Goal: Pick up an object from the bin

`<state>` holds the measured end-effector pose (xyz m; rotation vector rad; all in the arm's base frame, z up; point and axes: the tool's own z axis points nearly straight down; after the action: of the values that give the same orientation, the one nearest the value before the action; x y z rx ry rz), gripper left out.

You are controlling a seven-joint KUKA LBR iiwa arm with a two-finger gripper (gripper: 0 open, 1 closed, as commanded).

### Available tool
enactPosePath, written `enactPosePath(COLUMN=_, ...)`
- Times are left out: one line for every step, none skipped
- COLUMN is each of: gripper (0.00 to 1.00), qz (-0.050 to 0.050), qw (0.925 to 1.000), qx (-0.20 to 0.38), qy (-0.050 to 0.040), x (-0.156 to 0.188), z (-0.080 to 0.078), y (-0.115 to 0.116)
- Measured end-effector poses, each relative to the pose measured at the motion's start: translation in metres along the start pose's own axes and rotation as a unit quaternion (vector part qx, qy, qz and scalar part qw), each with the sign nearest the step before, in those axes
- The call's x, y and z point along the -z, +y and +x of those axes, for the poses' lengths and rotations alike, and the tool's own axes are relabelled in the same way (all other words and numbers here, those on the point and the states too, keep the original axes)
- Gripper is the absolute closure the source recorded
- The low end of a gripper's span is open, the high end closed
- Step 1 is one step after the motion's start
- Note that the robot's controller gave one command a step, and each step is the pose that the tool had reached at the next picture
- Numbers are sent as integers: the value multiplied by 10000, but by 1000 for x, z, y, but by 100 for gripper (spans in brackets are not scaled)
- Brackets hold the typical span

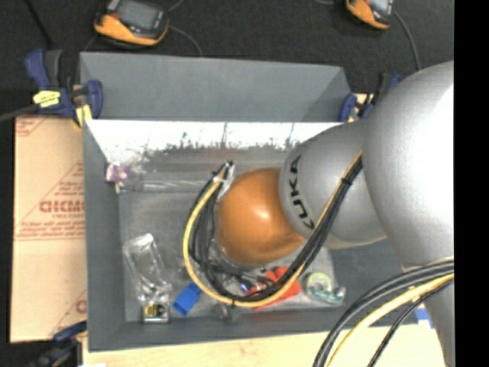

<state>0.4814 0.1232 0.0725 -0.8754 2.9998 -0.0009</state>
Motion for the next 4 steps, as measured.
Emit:
enactPosePath(gripper=0, qz=-22, qw=10000, qx=-83, qy=47, x=-2, z=-19, y=15)
enactPosePath(gripper=0, qz=-15, qw=9967, qx=805, qy=49, x=-1, z=14, y=-28)
enactPosePath(gripper=0, qz=-10, qw=9916, qx=1292, qy=10, x=120, z=-43, y=-16)
enactPosePath(gripper=0, qz=-52, qw=9866, qx=1629, qy=43, x=24, z=-76, y=33)
